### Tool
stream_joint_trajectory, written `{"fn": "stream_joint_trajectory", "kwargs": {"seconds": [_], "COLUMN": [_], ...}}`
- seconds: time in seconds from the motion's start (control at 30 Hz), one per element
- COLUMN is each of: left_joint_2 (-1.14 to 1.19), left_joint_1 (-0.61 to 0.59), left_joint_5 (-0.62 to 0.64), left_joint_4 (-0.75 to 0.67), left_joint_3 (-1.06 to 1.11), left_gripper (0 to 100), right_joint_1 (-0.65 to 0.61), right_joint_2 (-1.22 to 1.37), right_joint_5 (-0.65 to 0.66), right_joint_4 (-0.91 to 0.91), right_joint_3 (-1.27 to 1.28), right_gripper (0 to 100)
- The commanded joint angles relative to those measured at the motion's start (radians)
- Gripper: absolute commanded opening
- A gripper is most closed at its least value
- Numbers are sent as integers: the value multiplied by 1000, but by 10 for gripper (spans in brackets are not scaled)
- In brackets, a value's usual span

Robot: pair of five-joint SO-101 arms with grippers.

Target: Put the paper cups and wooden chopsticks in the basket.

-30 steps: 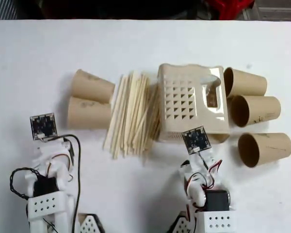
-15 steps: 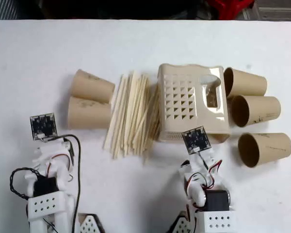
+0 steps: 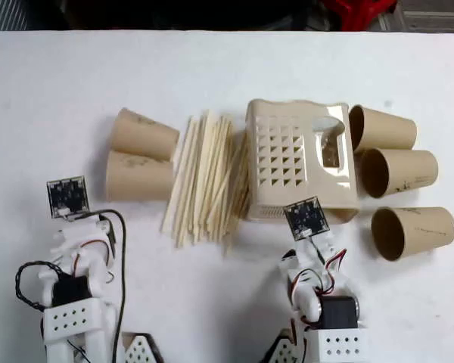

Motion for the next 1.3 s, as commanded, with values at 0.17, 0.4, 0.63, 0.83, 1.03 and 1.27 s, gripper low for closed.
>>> {"fn": "stream_joint_trajectory", "kwargs": {"seconds": [0.17, 0.4, 0.63, 0.83, 1.03, 1.27], "left_joint_2": [-5, -5, -5, -5, -5, -5], "left_joint_1": [12, 12, 12, 12, 12, 12], "left_joint_5": [9, 9, 9, 9, 9, 9], "left_joint_4": [-12, -12, -12, -12, -12, -12], "left_joint_3": [-5, -5, -5, -5, -5, -5], "left_gripper": [95, 95, 95, 95, 95, 95], "right_joint_1": [-4, -5, 4, 36, 67, 124], "right_joint_2": [-5, -4, -5, -5, -5, 19], "right_joint_5": [8, 3, 9, 172, 483, 319], "right_joint_4": [5, 5, 5, 24, 25, 27], "right_joint_3": [8, 8, 8, -66, -221, -531], "right_gripper": [42, 42, 44, 45, 46, 46]}}
